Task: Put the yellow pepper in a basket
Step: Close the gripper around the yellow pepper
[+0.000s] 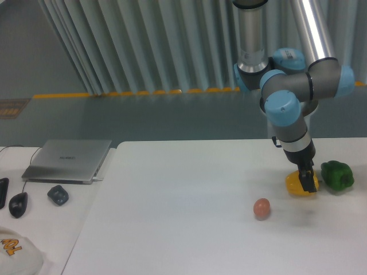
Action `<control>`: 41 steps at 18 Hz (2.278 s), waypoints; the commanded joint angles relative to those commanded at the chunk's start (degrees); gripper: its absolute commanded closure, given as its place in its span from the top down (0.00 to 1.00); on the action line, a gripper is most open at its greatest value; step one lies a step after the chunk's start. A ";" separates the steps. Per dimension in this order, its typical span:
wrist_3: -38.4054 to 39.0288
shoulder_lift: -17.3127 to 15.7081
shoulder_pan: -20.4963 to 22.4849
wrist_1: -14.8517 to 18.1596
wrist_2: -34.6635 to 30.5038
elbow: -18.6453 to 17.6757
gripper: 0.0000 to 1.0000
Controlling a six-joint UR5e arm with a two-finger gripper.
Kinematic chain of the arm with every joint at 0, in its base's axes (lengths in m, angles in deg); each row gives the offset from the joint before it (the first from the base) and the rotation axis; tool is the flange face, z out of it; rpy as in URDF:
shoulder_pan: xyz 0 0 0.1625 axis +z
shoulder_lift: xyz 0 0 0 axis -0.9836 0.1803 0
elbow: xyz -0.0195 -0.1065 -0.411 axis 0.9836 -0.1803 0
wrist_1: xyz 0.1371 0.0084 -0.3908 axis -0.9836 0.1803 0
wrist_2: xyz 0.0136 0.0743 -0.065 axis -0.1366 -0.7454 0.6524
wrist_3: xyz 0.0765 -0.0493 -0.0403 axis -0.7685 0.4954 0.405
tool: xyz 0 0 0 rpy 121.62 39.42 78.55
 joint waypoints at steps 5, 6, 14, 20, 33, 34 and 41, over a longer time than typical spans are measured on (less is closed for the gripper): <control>0.18 0.18 -1.23 0.09 -1.67 -0.17 1.00; 0.18 0.09 -1.32 0.09 -1.76 -0.26 1.00; 1.05 0.53 -2.37 -0.17 -4.83 -1.67 1.00; 1.76 1.50 -2.64 -1.76 -5.10 -1.76 1.00; 4.22 4.22 -4.13 -4.04 -7.39 -1.76 1.00; 4.22 4.31 -4.13 -4.04 -7.39 -1.76 0.93; 4.31 4.14 -4.22 -4.13 -7.39 -1.58 0.58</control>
